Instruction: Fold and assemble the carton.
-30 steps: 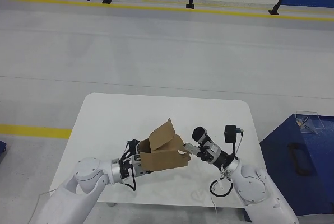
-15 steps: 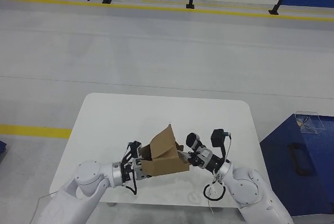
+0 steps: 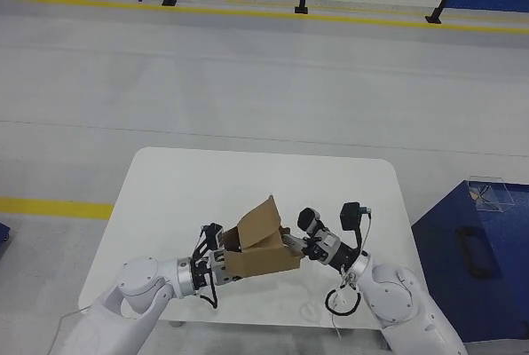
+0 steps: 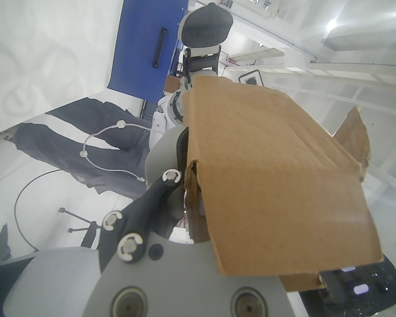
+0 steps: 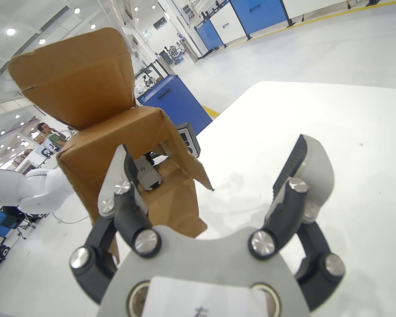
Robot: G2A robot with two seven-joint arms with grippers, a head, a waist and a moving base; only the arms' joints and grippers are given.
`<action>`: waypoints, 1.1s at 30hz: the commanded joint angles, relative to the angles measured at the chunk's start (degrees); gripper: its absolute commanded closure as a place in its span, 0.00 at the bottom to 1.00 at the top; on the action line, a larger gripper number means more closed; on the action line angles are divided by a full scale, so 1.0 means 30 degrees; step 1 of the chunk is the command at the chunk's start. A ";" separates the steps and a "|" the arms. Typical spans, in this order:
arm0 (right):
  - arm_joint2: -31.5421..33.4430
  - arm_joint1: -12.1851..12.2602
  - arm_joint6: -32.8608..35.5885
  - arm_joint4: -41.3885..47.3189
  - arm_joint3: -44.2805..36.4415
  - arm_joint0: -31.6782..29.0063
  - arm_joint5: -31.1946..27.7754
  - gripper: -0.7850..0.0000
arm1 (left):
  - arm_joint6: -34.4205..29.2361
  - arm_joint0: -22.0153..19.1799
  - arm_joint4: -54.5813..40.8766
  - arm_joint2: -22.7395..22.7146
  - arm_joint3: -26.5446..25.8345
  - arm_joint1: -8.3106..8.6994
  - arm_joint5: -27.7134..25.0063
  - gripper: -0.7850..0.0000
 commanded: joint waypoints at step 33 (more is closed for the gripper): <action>-0.0563 -0.0336 -0.4579 -0.7089 0.0381 0.0202 0.1985 0.00 | 0.4435 0.0924 0.1844 0.0384 -0.0286 -0.0668 -0.3538 1.00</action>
